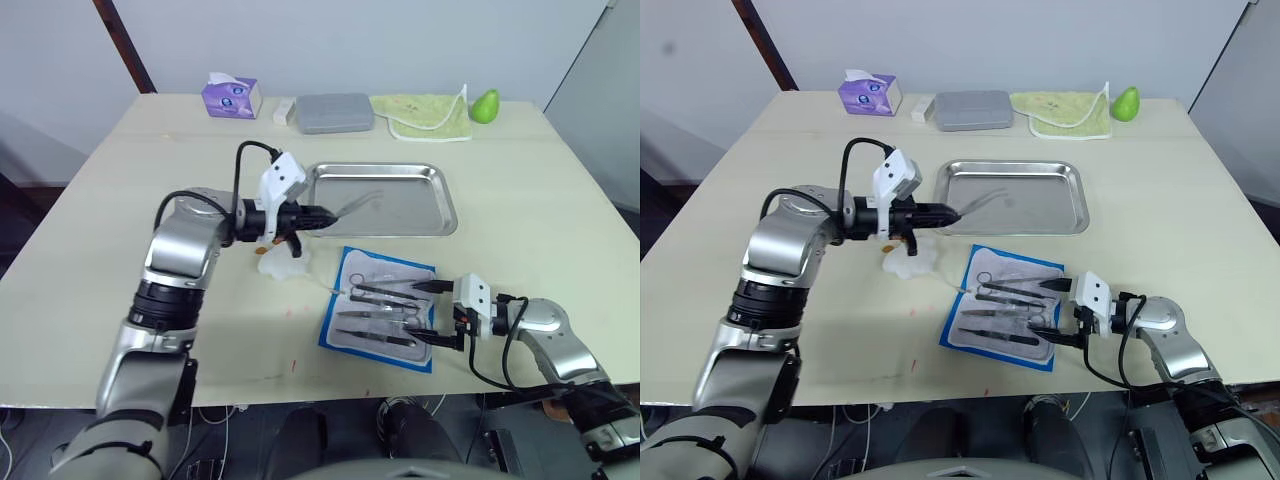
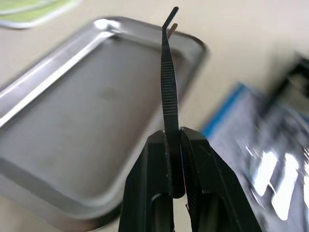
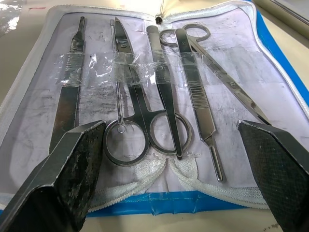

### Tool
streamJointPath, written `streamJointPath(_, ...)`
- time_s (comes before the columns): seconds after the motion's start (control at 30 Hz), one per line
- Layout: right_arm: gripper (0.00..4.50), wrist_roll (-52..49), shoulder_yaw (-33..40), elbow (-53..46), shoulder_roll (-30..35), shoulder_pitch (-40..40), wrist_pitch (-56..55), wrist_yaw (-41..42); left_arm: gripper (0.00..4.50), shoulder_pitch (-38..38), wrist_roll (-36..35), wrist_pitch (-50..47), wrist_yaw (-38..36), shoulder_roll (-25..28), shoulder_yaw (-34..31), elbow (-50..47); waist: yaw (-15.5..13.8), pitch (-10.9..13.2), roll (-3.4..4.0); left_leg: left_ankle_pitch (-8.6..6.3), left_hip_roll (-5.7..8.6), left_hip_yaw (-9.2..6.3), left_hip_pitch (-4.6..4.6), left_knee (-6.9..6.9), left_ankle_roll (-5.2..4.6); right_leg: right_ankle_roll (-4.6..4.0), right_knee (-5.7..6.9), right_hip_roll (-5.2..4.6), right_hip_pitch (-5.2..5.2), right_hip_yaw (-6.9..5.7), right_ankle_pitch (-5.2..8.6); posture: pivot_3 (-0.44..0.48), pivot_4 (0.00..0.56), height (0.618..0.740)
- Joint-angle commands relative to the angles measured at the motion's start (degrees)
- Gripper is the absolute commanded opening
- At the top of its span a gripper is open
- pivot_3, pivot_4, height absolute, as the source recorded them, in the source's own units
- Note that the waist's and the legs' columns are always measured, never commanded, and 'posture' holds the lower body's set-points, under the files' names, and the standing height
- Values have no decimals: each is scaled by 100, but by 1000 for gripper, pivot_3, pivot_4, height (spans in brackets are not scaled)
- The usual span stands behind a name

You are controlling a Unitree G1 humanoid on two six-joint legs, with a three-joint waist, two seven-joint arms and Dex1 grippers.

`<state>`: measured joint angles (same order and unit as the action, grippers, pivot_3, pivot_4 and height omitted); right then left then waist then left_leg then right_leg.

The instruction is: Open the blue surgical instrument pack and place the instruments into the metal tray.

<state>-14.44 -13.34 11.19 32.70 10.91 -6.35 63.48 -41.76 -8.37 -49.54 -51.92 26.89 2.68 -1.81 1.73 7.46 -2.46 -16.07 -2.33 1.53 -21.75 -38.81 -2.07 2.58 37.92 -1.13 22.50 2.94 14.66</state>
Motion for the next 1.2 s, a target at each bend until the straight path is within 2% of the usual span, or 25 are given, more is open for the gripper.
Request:
streamJointPath(0.03, 4500, 741, -397, 653, 205, -324, 505, -120, 20, -464, 530, -701, 1881, -731, -280, -175, -26, -3, -5, 0, 1, -5, 1, 0, 0, 1, -1, -2, -6, -4, 0, 0, 150, 736)
streamJointPath(0.13, 4500, 723, -385, 641, 220, -320, 523, -114, 20, -749, 838, -971, 2803, -1181, -298, 59, -27, -6, -7, 0, 6, -8, 2, 0, 0, 1, -4, -4, -8, -6, -1, 0, 150, 736)
streamJointPath(0.2, 4500, 715, -381, 640, 232, -309, 540, -96, 20, -955, 615, -996, 3180, -1664, -614, 306, -31, -8, -1, 0, 7, -9, 3, 1, 1, 1, -4, -5, -9, -6, -1, 0, 150, 736)
streamJointPath(0.27, 4500, 722, -382, 626, 255, -304, 549, -80, 20, -1103, 712, -876, 3694, -1904, -757, 740, -66, -11, -4, 0, 9, -13, 7, 3, 2, 1, -6, -14, -16, -15, -1, 0, 150, 736)
streamJointPath(0.37, 4500, 705, -363, 595, 279, -282, 594, -73, 20, -1225, 891, -725, 4341, -2087, -866, 1391, -72, -10, -2, 0, 17, -20, 17, 4, 2, 2, -13, -29, -32, -29, -2, 0, 150, 736)
streamJointPath(0.53, 4500, 701, -338, 566, 306, -311, 618, -76, 20, -1318, 839, -553, 4845, -2320, -928, 1950, -77, -10, 0, 1, 23, -24, 19, 17, 5, 1, -13, -46, -33, -40, -2, 0, 150, 736)
streamJointPath(0.77, 4500, 688, -337, 471, 320, -373, 679, -93, 20, -1222, 740, -602, 5155, -2608, -999, 2141, -92, -9, 1, 1, 27, -31, 15, 19, 8, 1, -16, -80, -35, -51, -2, 0, 150, 736)
streamJointPath(1.2, 4500, 688, -336, 454, 326, -336, 714, -85, 20, -1166, 690, -473, 5392, -2720, -1062, 2533, -92, -9, 1, 6, 31, -34, 17, 32, 17, 1, -22, -88, -35, -55, -2, 0, 150, 736)
